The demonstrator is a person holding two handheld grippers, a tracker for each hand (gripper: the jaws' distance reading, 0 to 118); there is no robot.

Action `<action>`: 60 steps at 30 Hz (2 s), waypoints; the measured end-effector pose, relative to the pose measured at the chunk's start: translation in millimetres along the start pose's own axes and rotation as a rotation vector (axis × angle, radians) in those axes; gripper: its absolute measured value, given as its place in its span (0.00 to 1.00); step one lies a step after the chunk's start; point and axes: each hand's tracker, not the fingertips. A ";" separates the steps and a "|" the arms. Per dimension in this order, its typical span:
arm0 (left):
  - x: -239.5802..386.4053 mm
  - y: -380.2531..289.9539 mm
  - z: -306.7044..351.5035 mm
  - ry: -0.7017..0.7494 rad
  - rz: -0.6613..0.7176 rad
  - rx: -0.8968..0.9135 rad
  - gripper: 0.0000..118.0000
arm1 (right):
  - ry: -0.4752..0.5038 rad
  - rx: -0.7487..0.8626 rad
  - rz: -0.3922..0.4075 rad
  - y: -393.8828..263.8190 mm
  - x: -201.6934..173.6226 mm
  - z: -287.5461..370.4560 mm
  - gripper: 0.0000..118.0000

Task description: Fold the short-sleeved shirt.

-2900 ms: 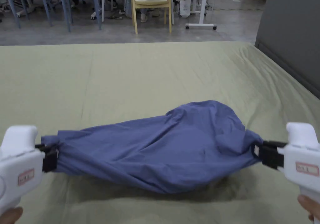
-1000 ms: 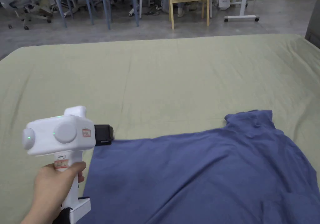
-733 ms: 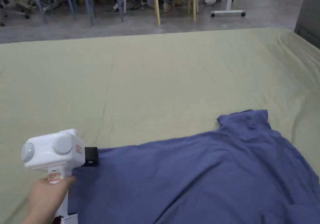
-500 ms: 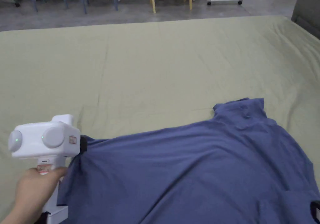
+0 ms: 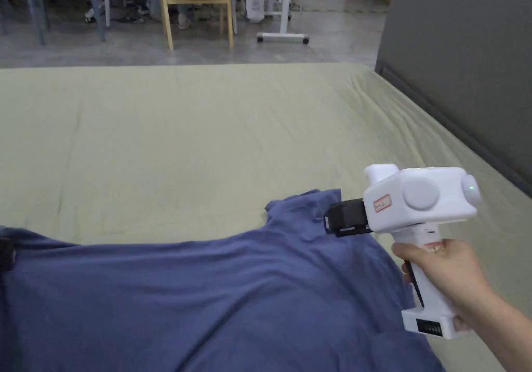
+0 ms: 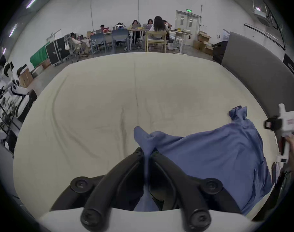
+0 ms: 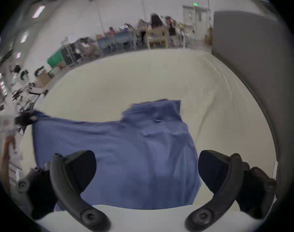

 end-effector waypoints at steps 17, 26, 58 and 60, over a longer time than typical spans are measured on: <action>-9.2 13.8 22.5 -0.058 0.072 0.026 0.01 | 0.083 0.199 0.047 -1.6 -22.2 58.8 0.04; 0.9 163.1 190.3 -0.017 0.014 0.357 0.01 | 0.070 0.604 0.065 132.7 -35.3 275.2 0.04; -12.7 218.7 27.3 0.174 0.015 0.346 0.01 | -0.025 0.567 0.007 203.0 -52.8 159.6 0.04; -10.7 200.8 31.3 0.147 -0.024 0.362 0.01 | -0.001 0.570 0.017 189.1 -47.5 156.4 0.04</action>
